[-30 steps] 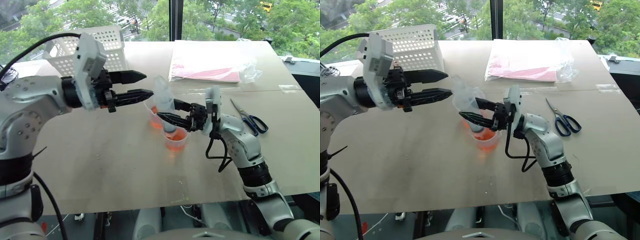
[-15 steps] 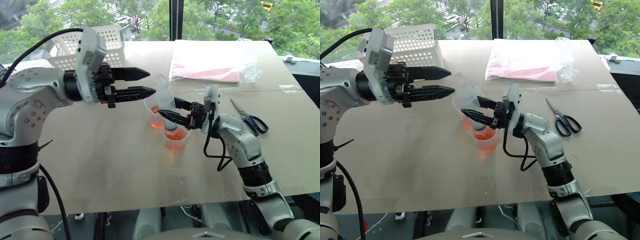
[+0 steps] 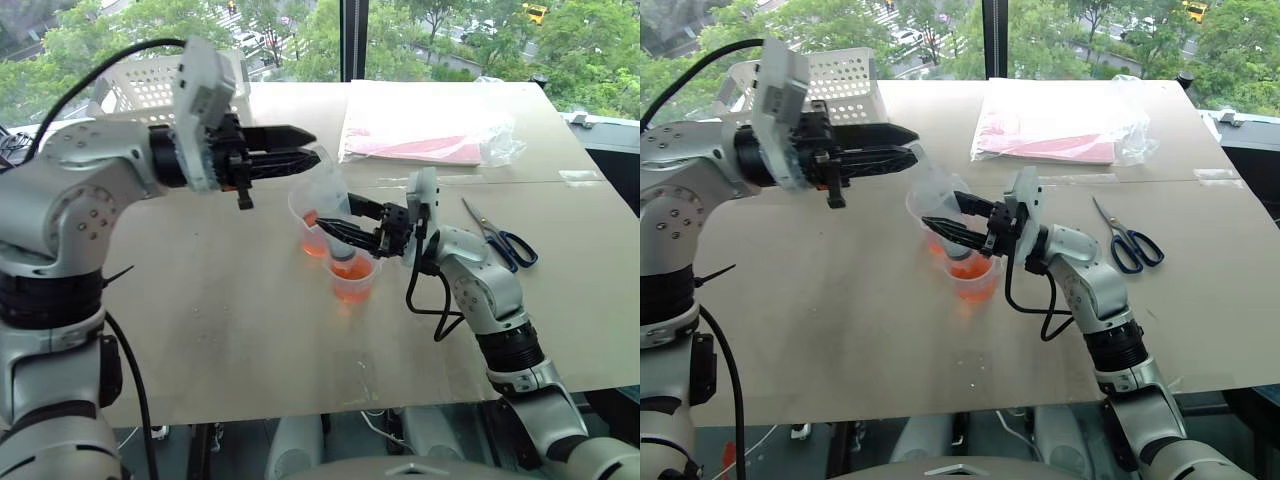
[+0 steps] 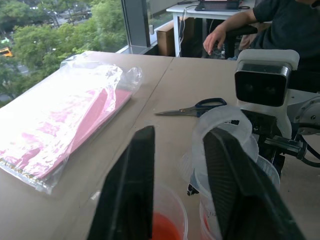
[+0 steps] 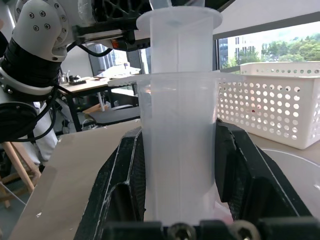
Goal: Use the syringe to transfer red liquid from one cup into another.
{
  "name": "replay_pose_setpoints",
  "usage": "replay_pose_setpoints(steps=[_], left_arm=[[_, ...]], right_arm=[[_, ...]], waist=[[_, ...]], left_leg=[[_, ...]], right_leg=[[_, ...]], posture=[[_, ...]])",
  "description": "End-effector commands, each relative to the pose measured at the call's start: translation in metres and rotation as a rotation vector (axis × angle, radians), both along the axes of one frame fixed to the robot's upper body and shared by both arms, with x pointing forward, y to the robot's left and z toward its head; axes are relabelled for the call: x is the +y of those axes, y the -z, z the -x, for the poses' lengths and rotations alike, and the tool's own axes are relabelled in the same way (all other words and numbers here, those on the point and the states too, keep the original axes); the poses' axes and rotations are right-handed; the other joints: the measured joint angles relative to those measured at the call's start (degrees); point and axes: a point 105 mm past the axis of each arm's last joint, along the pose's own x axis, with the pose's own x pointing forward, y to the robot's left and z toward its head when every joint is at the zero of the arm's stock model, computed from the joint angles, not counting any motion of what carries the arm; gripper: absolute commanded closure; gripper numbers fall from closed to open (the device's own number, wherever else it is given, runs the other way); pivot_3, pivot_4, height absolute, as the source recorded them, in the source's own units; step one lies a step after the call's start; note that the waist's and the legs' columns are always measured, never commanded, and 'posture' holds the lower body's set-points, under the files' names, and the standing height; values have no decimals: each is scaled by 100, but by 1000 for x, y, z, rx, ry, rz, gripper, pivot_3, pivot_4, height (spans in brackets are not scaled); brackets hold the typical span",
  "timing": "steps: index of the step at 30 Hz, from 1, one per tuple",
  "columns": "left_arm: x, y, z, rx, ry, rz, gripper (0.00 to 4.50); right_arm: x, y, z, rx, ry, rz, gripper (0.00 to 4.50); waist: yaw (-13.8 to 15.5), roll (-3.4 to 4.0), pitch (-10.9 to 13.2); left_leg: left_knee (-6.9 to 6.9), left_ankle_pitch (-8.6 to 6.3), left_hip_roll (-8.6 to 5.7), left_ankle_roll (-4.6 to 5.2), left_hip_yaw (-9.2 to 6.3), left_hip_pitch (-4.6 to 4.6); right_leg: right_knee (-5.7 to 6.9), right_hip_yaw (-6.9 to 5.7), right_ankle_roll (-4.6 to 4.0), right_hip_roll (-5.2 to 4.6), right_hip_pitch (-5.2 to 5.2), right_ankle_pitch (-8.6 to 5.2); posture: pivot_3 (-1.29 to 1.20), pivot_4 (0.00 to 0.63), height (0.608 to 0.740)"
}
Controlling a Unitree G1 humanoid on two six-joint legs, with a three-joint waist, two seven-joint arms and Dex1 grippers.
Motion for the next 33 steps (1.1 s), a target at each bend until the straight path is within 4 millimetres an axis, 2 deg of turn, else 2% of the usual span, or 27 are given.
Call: replay_pose_setpoints(steps=[1, 6, 17, 33], left_arm=[[-7, -14, 6, -74, 50, -4, 4500], [-14, -12, 13, -70, 113, -18, 4500], [-26, 20, 22, 0, 183, -42, 4500], [-35, 45, 27, 27, 245, -92, 4500]], right_arm=[[5, -16, 10, -70, -41, -15, 3057], [4, -21, 11, -76, -38, -27, 3057], [-3, -30, 16, -86, -45, -31, 3057], [-6, -46, 18, -103, -36, -63, 3057]], waist=[[-2, 0, 0], [-11, 0, 0], [-4, 0, 0], [-1, 0, 0]], left_leg=[[0, 0, 0, 0, 0, 0], [0, 0, 0, 0, -2, 2], [2, 0, 0, 0, -2, 2], [3, 0, 0, 0, -2, 2]], right_leg=[[0, 0, 0, 0, 0, 0], [7, 0, 0, 1, -1, 0], [9, 0, 0, 0, -1, 0], [10, 0, 0, 0, 0, 0]], posture=[[0, 150, 740], [0, 150, 740], [0, 150, 740], [0, 150, 740]])
